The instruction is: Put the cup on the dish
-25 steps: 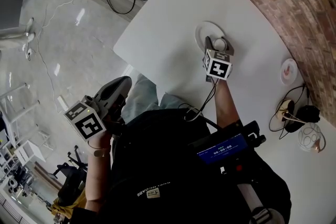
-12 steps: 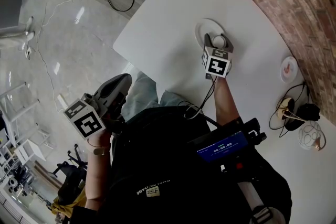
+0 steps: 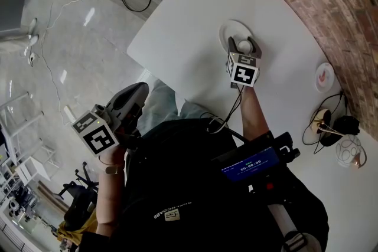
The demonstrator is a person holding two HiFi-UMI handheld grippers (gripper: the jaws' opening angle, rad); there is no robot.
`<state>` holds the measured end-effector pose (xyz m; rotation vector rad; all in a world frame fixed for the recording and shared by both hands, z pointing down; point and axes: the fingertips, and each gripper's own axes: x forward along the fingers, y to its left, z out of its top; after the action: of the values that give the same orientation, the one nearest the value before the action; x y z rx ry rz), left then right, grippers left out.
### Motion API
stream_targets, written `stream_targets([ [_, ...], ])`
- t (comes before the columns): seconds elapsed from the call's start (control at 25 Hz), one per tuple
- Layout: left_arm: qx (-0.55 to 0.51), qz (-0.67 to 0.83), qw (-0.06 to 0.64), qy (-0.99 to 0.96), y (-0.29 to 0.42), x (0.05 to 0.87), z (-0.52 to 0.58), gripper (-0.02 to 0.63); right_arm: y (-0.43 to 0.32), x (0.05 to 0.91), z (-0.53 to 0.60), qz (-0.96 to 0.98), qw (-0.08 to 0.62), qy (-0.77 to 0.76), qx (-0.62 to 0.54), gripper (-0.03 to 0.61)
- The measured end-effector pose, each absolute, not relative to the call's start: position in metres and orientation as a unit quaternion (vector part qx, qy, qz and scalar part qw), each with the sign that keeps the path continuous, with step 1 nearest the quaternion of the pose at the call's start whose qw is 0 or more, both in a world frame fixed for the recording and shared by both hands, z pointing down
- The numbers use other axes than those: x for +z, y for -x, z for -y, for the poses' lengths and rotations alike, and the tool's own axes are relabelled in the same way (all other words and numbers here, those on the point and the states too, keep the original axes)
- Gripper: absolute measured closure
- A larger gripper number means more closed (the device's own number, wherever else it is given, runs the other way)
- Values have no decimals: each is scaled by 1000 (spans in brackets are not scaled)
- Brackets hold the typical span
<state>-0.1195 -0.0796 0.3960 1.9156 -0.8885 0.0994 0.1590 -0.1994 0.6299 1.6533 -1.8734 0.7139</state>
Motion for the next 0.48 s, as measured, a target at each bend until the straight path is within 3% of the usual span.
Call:
stream_targets([
  [0.48, 36, 368, 490, -789, 121, 396, 73, 607, -152, 630, 195, 706, 256, -603, 269, 250],
])
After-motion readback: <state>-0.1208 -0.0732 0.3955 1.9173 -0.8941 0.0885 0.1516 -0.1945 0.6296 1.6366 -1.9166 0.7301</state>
